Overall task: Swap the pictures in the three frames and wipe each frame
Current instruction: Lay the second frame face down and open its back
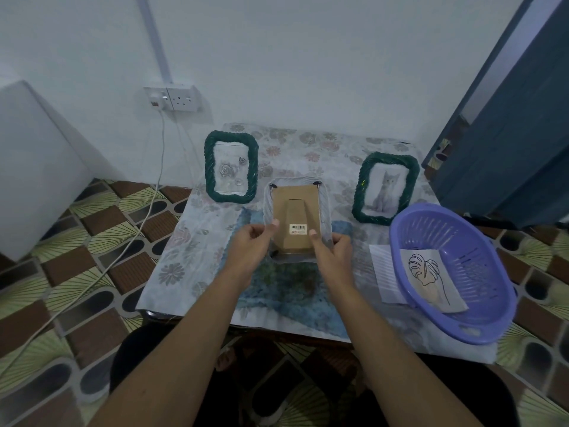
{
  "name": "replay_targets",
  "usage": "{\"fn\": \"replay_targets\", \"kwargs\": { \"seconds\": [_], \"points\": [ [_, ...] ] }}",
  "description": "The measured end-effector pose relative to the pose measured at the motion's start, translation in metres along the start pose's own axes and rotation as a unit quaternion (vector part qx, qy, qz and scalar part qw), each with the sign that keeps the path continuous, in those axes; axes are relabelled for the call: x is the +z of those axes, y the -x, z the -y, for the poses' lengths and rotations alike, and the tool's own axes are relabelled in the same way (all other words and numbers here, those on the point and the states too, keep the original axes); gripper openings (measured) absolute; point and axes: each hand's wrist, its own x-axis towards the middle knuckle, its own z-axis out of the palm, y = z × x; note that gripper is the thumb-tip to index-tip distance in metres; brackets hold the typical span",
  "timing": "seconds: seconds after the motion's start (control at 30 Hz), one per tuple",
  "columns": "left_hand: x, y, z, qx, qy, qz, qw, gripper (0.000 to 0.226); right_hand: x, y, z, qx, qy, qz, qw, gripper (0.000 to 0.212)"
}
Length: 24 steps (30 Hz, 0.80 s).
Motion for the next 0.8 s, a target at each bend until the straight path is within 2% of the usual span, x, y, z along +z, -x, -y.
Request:
{"fn": "replay_targets", "kwargs": {
  "seconds": [0.03, 0.13, 0.2, 0.4, 0.57, 0.8],
  "points": [
    [0.000, 0.002, 0.000, 0.003, -0.019, 0.002, 1.000, 0.050, 0.000, -0.002, -0.002, -0.001, 0.009, -0.011, 1.000, 0.062],
    [0.003, 0.009, -0.001, 0.032, -0.065, -0.008, 0.997, 0.043, -0.001, -0.001, -0.003, -0.007, 0.038, -0.030, 0.999, 0.047],
    [0.004, 0.012, -0.001, 0.054, -0.096, -0.021, 0.994, 0.044, -0.001, 0.001, -0.008, -0.009, 0.054, -0.037, 0.998, 0.045],
    [0.001, 0.010, 0.006, 0.083, -0.181, -0.028, 0.980, 0.044, 0.006, -0.027, -0.061, 0.010, 0.134, -0.036, 0.990, 0.062],
    [0.000, 0.004, 0.025, 0.066, -0.239, -0.024, 0.969, 0.042, 0.002, 0.010, -0.028, 0.008, 0.225, -0.011, 0.974, 0.056],
    [-0.008, 0.002, 0.049, 0.044, -0.289, -0.014, 0.956, 0.039, 0.007, 0.017, -0.047, -0.023, 0.347, 0.013, 0.938, 0.063]
  ]
}}
